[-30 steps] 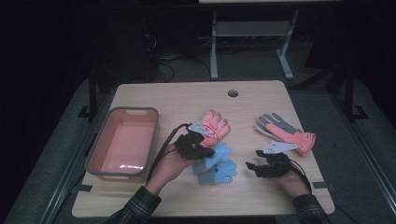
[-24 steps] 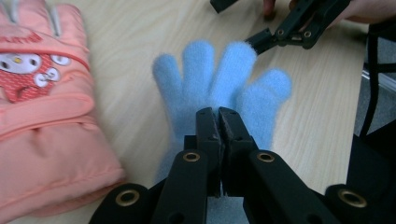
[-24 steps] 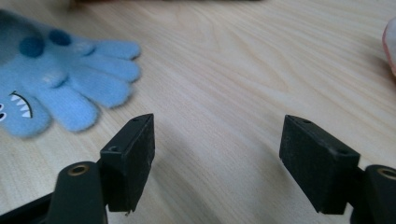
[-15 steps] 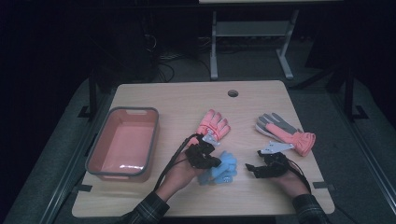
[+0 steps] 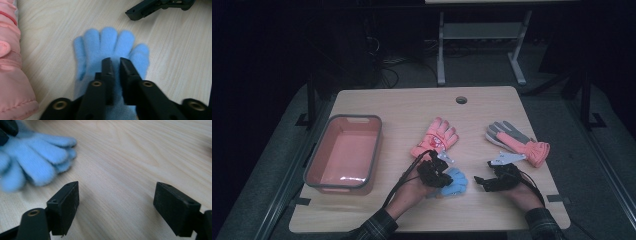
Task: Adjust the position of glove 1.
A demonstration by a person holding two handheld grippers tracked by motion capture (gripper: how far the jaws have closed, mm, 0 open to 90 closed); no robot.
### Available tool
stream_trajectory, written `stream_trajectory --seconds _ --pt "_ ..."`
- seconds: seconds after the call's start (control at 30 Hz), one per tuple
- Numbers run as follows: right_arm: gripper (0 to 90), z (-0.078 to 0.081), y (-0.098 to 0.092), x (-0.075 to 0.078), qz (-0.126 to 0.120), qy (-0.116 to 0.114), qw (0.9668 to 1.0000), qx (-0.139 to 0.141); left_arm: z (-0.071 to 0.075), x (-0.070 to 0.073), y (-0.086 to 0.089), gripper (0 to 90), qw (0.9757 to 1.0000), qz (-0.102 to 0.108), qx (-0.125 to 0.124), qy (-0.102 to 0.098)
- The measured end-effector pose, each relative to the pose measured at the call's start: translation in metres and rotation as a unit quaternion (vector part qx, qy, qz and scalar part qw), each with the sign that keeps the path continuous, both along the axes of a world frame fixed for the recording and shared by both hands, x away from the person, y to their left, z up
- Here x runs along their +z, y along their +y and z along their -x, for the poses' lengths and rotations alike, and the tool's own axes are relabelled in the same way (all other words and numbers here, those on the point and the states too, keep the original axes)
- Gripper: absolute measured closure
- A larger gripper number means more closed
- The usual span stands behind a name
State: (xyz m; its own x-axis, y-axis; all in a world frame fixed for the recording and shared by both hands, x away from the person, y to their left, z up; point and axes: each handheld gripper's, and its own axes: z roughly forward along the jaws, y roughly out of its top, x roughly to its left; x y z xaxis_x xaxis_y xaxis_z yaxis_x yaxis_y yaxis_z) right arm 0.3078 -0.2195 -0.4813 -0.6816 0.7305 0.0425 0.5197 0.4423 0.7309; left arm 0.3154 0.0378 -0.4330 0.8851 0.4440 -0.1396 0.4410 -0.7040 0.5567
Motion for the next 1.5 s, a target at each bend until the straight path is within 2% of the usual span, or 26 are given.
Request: stream_trajectory --seconds 0.13,0.17,0.27,0.33,0.37,0.4,0.43,0.53,0.63,0.73,0.97,1.17,1.2,1.3,1.5 --pt "18.6 0.000 0.000 0.000 0.002 0.000 1.0000 0.003 -0.001 0.003 0.004 59.0 1.0000 0.002 0.000 -0.008" --pt "18.0 0.000 0.001 0.000 0.002 0.000 1.0000 0.002 -0.001 0.005 0.008 54.0 0.9998 0.012 -0.002 -0.016" --pt "16.7 -0.001 0.002 0.000 0.002 0.001 1.0000 0.002 -0.001 0.007 0.014 40.3 0.9993 0.010 -0.020 -0.030" --pt "16.4 -0.001 0.002 0.000 0.003 0.001 1.0000 0.002 0.001 0.006 0.014 33.3 0.9991 0.012 -0.023 -0.033" --pt "16.2 -0.001 0.002 0.000 0.003 0.001 1.0000 0.002 0.001 0.004 0.015 30.1 0.9986 0.003 -0.035 -0.041" --pt "16.1 -0.001 0.002 0.000 0.003 0.001 1.0000 0.002 0.001 0.002 0.014 27.3 0.9987 0.003 -0.036 -0.037" --pt "16.1 -0.001 0.002 0.000 0.003 0.002 1.0000 0.002 0.000 0.001 0.013 24.8 0.9985 -0.006 -0.045 -0.033" --pt "16.0 -0.001 0.002 0.000 0.003 0.002 1.0000 0.002 -0.001 -0.004 0.010 18.8 0.9982 -0.017 -0.050 -0.028" --pt "15.9 -0.001 0.002 0.000 0.003 0.002 1.0000 0.005 -0.002 -0.013 0.006 17.9 0.9979 -0.032 -0.049 -0.027" --pt "15.6 0.000 0.003 0.000 0.003 0.003 1.0000 0.006 -0.001 -0.019 0.006 17.9 0.9978 -0.038 -0.047 -0.025" --pt "15.2 0.000 0.003 0.000 0.003 0.004 1.0000 0.007 -0.001 -0.023 0.007 17.8 0.9983 -0.033 -0.044 -0.019" --pt "13.7 -0.001 0.004 -0.001 0.005 0.003 0.9999 0.010 0.001 -0.024 0.009 17.1 0.9976 -0.034 -0.053 -0.029" --pt "13.7 -0.001 0.004 -0.001 0.005 0.003 0.9999 0.010 0.002 -0.025 0.009 17.4 0.9971 -0.037 -0.055 -0.036" --pt "13.7 -0.001 0.004 -0.001 0.005 0.003 0.9999 0.008 0.004 -0.024 0.008 21.6 0.9961 -0.049 -0.056 -0.047" --pt "13.7 0.000 0.003 -0.001 0.005 0.002 0.9999 0.011 0.004 -0.023 0.007 26.6 0.9964 -0.051 -0.049 -0.048"
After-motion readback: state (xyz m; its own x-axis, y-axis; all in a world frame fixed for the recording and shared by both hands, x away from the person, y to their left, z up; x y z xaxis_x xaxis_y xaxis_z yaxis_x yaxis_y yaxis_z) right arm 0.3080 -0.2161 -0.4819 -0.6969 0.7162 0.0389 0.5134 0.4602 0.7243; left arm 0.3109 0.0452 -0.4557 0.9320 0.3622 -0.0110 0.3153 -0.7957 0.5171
